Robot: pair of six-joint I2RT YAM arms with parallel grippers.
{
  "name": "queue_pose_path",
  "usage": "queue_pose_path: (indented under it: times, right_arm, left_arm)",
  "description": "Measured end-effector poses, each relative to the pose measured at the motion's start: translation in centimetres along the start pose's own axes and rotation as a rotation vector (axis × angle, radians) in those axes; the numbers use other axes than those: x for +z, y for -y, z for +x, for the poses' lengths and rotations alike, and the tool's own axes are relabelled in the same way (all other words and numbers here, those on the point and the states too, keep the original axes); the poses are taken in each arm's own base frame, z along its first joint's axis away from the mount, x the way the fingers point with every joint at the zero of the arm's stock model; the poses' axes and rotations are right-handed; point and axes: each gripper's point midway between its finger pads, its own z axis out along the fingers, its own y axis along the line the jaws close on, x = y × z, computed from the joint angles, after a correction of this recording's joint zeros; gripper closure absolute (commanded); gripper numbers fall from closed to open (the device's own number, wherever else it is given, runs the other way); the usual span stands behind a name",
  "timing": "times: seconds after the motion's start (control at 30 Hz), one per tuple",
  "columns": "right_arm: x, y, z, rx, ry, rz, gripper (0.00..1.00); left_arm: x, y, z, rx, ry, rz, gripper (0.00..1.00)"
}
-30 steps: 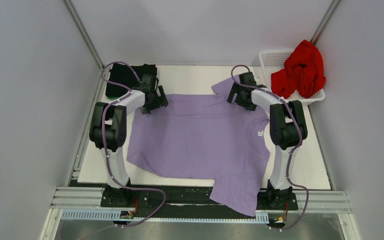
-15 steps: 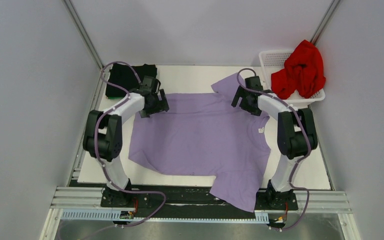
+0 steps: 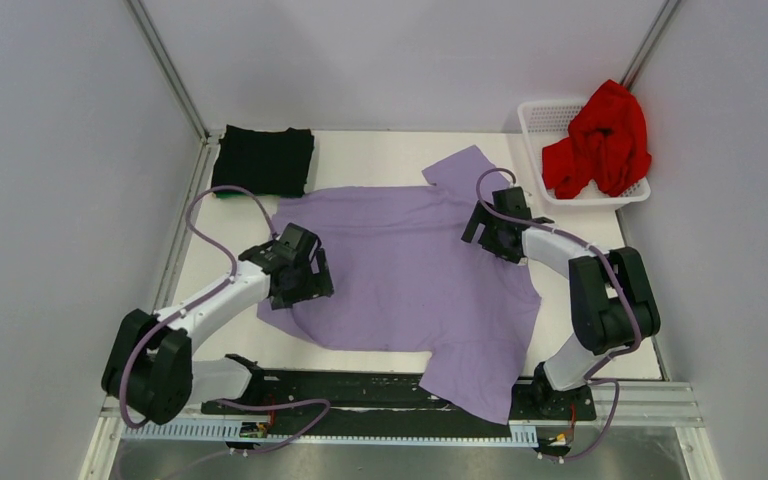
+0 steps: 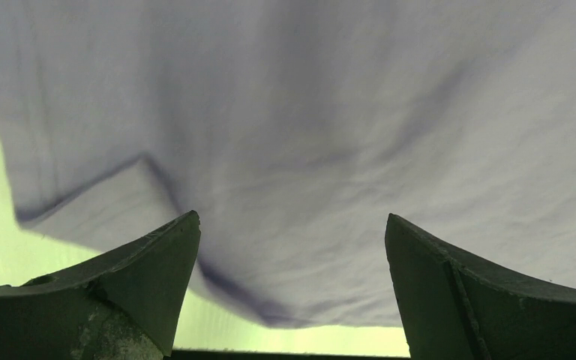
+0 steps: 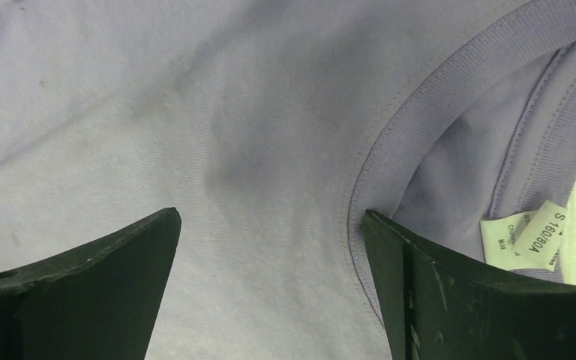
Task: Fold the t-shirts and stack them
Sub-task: Flatten out the tshirt
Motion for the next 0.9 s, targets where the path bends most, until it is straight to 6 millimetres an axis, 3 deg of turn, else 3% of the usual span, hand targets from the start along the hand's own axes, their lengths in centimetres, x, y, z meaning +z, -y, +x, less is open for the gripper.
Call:
queue_pose_path:
  times: [0.17, 0.4, 0.57, 0.7, 0.9]
  right_arm:
    - [0.1, 0.1, -0.2, 0.004, 0.011, -0.001, 0.0]
    - [0.2, 0.3, -0.6, 0.022, 0.024, 0.001, 0.0]
    - [0.2, 0.4, -0.6, 0.022, 0.024, 0.001, 0.0]
    - [0.2, 0.4, -0.6, 0.023, 0.023, 0.0, 0.0]
    - [0.2, 0.4, -0.6, 0.025, 0.024, 0.0, 0.0]
  left_arm:
    - [-1.7, -2.2, 2.4, -0.062, 0.004, -0.007, 0.0]
    - [-2.6, -4.7, 5.7, -0.124, -0.08, -0.076, 0.0]
    - [-2.9, -5.7, 6.1, -0.155, -0.084, -0.124, 0.01]
    - [-2.3, -7.1, 5.9, -0.167, -0.084, -0.243, 0.13]
    - [-1.3, -8.4, 5.1, -0.176, -0.07, -0.374, 0.2]
